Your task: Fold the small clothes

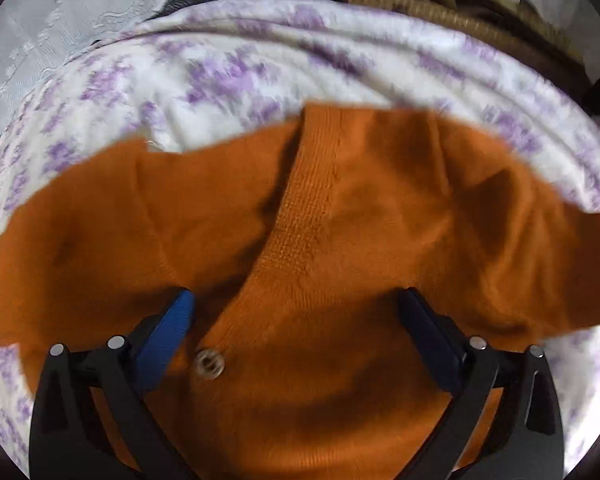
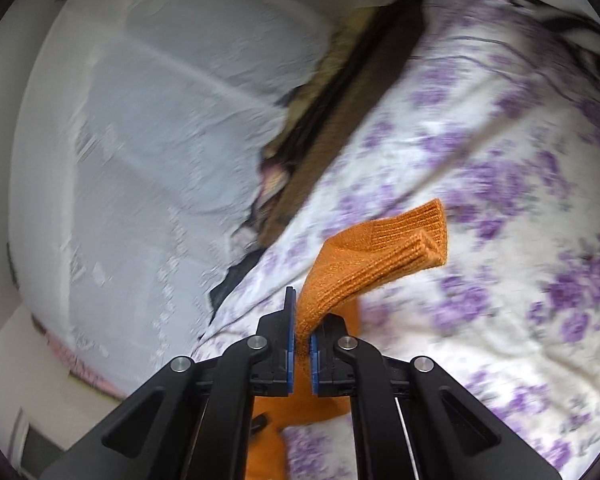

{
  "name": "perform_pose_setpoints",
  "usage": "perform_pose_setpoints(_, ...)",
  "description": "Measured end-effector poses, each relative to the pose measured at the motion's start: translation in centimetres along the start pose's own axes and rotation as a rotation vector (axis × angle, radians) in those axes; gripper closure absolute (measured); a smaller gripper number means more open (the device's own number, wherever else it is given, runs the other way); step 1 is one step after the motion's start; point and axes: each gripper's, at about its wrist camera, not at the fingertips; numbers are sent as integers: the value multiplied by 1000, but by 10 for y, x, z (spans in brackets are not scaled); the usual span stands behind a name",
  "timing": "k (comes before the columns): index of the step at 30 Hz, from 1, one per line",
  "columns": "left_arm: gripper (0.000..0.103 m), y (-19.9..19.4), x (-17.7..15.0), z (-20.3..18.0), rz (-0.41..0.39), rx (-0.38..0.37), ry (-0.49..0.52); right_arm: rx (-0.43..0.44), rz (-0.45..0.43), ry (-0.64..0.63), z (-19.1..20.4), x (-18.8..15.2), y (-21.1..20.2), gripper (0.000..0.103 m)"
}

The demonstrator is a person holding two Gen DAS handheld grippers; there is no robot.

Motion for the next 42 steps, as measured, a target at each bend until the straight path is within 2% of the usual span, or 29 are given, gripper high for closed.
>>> perform_pose_setpoints(2,4,-3,-1,0,-17,0,9,22,24,-58,19,-5,5,97)
perform_pose_setpoints(5,4,-14,-4,11,-22,-65,-6,38,61,-134,46,-17,15,97)
perform_pose_setpoints(7,4,-26,-5,29,-27,-116,-34,48,89,-190,67,-28,24,97)
perform_pose_setpoints(13,4,-37,0,88,-8,-169,-125,79,136,-302,115,-55,44,97)
perform_pose_setpoints(18,5,-24,1,129,-5,-168,-165,111,180,-342,150,-79,68,97)
perform_pose_setpoints(21,5,-15,-1,138,3,-192,-170,124,211,-373,169,-96,81,97)
perform_pose_setpoints(25,5,-17,1,140,-28,-167,-145,138,254,-431,196,-125,100,97)
perform_pose_setpoints(29,5,-22,2,147,-55,-156,-147,133,301,-479,211,-155,119,97)
perform_pose_setpoints(34,5,-8,2,185,-35,-97,-284,101,343,-526,209,-184,138,97)
perform_pose_setpoints(37,5,-10,-1,213,-60,-189,-413,73,369,-542,197,-197,149,97)
perform_pose_setpoints(38,5,-13,-2,217,-71,-195,-431,49,390,-562,193,-203,154,97)
perform_pose_setpoints(39,5,-19,-2,221,-93,-178,-444,30,413,-583,190,-208,159,96)
perform_pose_setpoints(42,5,-32,0,223,-143,-58,-434,-40,538,-672,184,-231,178,91)
Point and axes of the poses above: each gripper's, at about its wrist camera, not at the fingertips, and y roughly the way its jaws point, z to its left, x to its top, and after that the axes turned 3 degrees about x, right-handed
